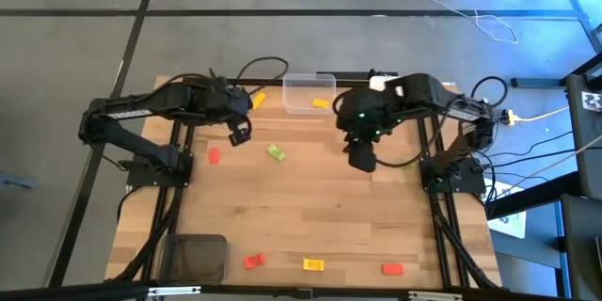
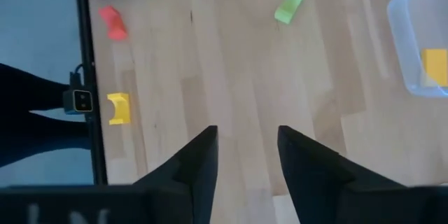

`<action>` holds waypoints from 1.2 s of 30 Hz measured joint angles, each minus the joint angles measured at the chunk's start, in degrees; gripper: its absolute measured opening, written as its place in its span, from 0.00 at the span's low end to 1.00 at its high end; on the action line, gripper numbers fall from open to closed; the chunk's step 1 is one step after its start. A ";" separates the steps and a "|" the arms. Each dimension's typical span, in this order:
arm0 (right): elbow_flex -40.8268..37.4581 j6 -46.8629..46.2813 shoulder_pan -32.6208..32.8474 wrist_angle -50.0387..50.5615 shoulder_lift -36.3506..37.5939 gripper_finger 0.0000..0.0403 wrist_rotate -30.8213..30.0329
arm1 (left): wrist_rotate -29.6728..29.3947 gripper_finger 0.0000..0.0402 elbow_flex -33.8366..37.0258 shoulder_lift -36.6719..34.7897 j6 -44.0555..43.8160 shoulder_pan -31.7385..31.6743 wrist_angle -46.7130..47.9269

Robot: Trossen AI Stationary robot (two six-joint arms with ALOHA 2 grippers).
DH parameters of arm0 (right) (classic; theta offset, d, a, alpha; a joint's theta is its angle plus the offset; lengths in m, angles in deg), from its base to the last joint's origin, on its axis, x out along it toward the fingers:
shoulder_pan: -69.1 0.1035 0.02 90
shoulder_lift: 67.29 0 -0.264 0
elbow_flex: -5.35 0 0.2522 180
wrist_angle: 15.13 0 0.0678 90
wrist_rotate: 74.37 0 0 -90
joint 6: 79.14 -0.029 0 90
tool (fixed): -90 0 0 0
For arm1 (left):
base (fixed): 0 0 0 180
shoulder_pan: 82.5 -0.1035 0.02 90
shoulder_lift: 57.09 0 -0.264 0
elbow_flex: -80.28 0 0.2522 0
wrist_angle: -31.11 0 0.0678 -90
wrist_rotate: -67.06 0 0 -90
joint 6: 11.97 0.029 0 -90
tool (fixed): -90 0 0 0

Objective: Sort & place blocks by color
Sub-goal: Put the bottom left green block into the black bin

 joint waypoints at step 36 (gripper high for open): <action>-55.13 -12.33 0.07 -8.63 33.79 0.36 -7.36 | 24.85 0.18 0.01 6.31 -5.67 2.30 -1.52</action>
